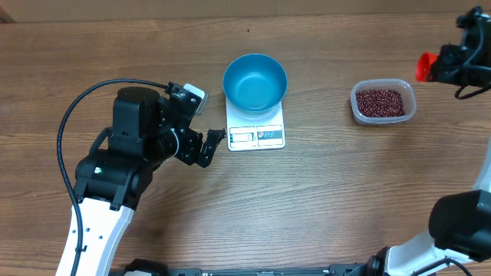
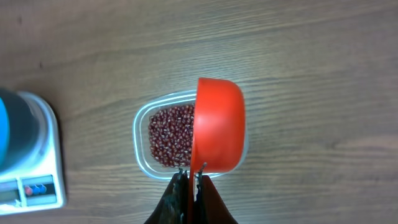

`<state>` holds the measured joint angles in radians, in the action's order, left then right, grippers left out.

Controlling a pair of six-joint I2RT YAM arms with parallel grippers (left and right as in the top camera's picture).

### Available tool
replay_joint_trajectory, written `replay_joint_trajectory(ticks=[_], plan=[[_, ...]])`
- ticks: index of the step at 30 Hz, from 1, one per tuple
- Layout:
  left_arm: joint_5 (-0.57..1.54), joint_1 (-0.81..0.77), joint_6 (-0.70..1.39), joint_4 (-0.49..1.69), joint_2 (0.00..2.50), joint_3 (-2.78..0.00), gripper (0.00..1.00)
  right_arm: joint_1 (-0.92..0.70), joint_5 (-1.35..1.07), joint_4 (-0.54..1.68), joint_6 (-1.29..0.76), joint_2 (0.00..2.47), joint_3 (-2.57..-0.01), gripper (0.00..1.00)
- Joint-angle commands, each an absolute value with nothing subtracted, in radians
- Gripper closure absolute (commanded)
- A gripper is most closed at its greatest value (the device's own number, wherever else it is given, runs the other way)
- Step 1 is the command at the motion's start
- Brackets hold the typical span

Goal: Scoop item into bowl and weigh 150g on scale
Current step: 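Push the red scoop down into the beans with the right gripper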

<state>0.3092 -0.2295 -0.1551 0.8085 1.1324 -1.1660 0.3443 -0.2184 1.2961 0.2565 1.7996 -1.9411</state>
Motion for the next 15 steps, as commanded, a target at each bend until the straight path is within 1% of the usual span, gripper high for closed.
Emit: replay_joint_trajectory(ticks=[1,5,8,12,15], plan=[[0.306,-0.236,-0.138,0.808,1.126,-1.184,0.00,0.327,-0.210,1.287,0.363,1.820,-1.940,0.96],[0.306,-0.236,-0.138,0.808,1.126,-1.184,0.01,0.326,-0.210,1.330,0.429,1.837,-1.926,0.96],[0.305,-0.236,-0.138,0.808,1.126,-1.184,0.01,0.326,-0.219,1.332,0.429,1.845,-1.901,0.96],[0.306,-0.236,-0.138,0.808,1.126,-1.184,0.00,0.326,-0.221,1.282,0.427,1.848,-1.824,0.96],[0.306,-0.236,-0.138,0.808,1.126,-1.184,0.00,0.326,-0.221,1.196,0.423,1.848,-1.742,0.96]])
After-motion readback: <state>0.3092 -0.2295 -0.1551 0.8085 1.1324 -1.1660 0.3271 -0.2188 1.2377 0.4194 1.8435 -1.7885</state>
